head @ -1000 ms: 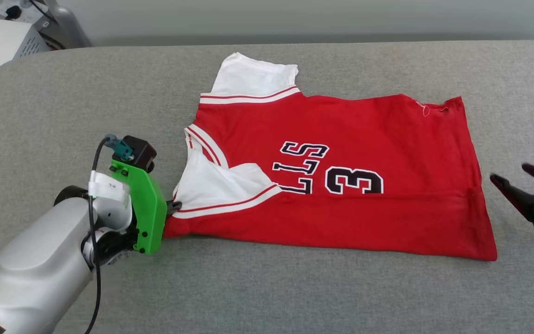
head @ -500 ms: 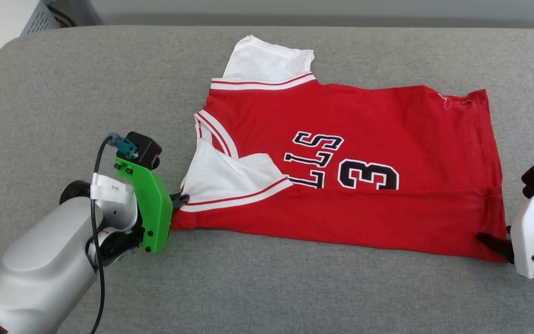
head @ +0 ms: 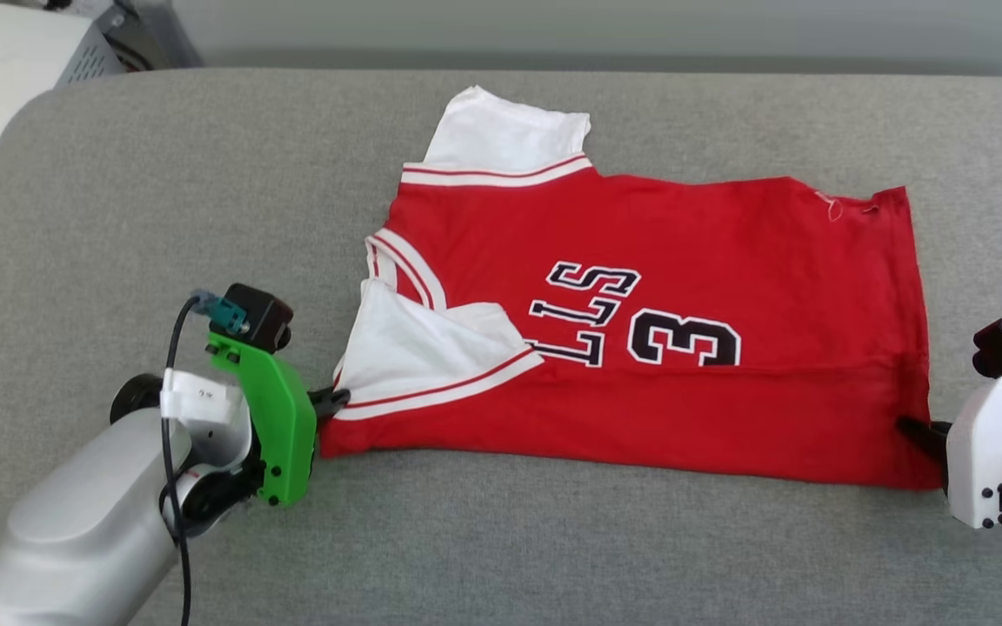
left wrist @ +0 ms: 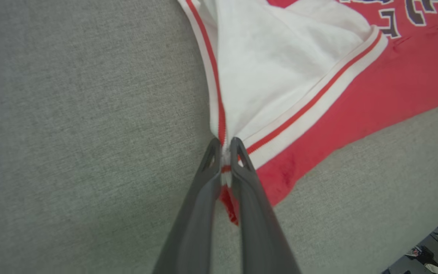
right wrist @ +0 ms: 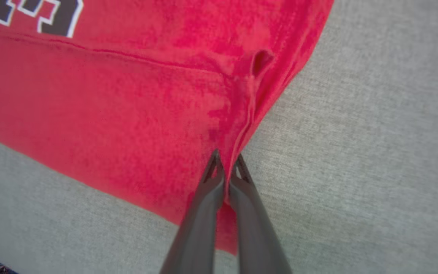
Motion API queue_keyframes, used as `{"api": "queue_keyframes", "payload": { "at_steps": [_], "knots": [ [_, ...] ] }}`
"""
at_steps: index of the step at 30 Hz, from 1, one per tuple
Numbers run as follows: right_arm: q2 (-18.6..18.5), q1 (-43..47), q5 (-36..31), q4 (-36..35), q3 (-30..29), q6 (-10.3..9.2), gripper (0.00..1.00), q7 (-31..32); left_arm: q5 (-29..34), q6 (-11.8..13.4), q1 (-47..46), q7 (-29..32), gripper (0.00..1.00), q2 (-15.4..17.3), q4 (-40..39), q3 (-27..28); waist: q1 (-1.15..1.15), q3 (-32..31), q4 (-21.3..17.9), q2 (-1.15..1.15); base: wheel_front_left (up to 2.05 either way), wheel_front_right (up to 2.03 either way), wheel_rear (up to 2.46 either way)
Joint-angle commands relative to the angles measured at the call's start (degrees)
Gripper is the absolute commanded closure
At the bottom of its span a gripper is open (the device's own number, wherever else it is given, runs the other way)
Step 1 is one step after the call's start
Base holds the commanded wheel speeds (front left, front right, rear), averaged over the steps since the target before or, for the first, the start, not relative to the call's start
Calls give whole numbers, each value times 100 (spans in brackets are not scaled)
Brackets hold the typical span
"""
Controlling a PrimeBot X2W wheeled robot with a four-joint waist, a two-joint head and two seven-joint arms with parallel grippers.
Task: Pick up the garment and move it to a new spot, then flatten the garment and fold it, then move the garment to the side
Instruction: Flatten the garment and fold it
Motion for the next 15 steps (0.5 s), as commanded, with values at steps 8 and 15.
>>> {"api": "queue_keyframes", "payload": {
  "at_steps": [8,15],
  "knots": [
    [-510,671,248,-826,-234,-1,100,-221,-141,279,688,-55,100,590,-831,-4,0,-538,-98,0,0,0,0],
    [-574,1464,266,-1296,-748,-1,100,-178,-140,678,1160,-9,100,798,-1603,-127,0,-448,-30,0,0,0,0]
  ]
}}
